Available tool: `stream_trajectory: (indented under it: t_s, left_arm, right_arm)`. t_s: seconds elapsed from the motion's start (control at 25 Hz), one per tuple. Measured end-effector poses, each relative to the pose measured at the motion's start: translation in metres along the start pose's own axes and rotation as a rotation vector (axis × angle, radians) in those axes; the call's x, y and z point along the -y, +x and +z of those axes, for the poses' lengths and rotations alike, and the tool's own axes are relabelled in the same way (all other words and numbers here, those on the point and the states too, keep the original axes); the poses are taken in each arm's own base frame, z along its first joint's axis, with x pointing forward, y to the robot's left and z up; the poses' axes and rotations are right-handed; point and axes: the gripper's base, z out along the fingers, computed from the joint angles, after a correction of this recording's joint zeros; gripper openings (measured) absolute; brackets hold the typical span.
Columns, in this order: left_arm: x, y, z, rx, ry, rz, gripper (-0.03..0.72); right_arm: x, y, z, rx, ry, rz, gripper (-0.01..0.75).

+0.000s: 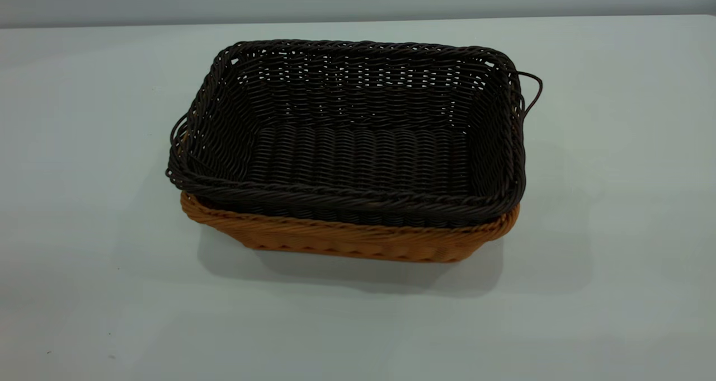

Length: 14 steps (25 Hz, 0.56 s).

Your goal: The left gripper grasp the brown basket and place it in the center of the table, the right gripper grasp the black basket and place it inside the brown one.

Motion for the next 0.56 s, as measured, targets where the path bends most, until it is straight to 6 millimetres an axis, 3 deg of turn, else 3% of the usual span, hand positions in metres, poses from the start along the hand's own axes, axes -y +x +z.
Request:
stream_trajectory:
  t_s: [0.56]
  left_arm:
    - [0.0, 0.0, 0.0, 0.0, 0.0, 0.0, 0.58]
  right_arm:
    - [0.0075, 0.0012, -0.0001, -0.008, 0.083, 0.091, 0.573]
